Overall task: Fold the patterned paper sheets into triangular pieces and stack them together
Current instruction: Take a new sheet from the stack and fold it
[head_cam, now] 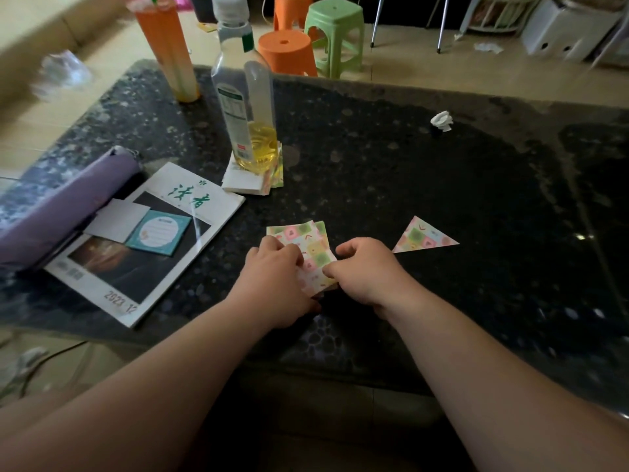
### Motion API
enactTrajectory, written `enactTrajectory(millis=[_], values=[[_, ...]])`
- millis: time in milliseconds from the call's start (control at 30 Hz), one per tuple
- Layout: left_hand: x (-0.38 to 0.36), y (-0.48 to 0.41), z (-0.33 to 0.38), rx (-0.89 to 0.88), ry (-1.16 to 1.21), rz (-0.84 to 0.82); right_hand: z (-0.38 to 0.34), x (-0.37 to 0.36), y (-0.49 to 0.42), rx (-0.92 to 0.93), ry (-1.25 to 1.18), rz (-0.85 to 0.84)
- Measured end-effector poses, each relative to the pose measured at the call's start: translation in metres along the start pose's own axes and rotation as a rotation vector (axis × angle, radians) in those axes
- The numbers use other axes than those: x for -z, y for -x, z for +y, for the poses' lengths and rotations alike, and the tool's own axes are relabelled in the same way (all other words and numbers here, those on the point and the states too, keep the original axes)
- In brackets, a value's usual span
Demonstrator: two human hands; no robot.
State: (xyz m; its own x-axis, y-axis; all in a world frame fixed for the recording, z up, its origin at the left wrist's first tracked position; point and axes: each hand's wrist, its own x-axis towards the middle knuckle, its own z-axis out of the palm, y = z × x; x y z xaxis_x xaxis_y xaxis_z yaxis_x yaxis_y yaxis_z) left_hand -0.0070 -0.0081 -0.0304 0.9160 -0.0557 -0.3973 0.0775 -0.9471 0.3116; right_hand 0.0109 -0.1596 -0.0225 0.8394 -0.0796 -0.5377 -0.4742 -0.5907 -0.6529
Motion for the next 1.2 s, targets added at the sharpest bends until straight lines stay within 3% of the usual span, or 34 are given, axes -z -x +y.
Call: enactTrajectory(millis=[367, 500, 667, 767, 833, 900, 967, 1067, 1200], values=[[-0.004, 0.005, 0.002, -0.051, -0.056, 0.086, 0.004, -0.003, 0.001, 0.168, 0.083, 0.087], [0.003, 0.009, 0.006, -0.091, 0.073, 0.118, 0.000, -0.001, 0.004, 0.240, -0.044, 0.065], [0.022, 0.019, 0.017, -0.242, 0.159, 0.405, -0.007, 0.018, 0.020, 0.386, -0.286, 0.006], [0.034, 0.028, 0.025, -0.339, 0.392, 0.470, -0.001, 0.042, 0.033, 0.456, -0.466, 0.080], [0.038, 0.033, 0.034, -0.284, 0.702, 0.374, 0.010, 0.064, 0.040, 0.515, -0.434, 0.214], [0.040, 0.034, 0.042, -0.166, 1.206, 0.076, 0.027, 0.085, 0.045, 0.491, -0.290, 0.282], [0.037, 0.033, 0.049, -0.072, 1.495, -0.198, 0.043, 0.100, 0.050, 0.345, -0.362, 0.149], [0.025, 0.032, 0.062, -0.009, 1.518, -0.316, 0.064, 0.111, 0.058, 0.077, -0.632, -0.082], [0.000, 0.026, 0.079, 0.088, 1.258, -0.280, 0.089, 0.120, 0.069, 0.010, -0.617, 0.023]])
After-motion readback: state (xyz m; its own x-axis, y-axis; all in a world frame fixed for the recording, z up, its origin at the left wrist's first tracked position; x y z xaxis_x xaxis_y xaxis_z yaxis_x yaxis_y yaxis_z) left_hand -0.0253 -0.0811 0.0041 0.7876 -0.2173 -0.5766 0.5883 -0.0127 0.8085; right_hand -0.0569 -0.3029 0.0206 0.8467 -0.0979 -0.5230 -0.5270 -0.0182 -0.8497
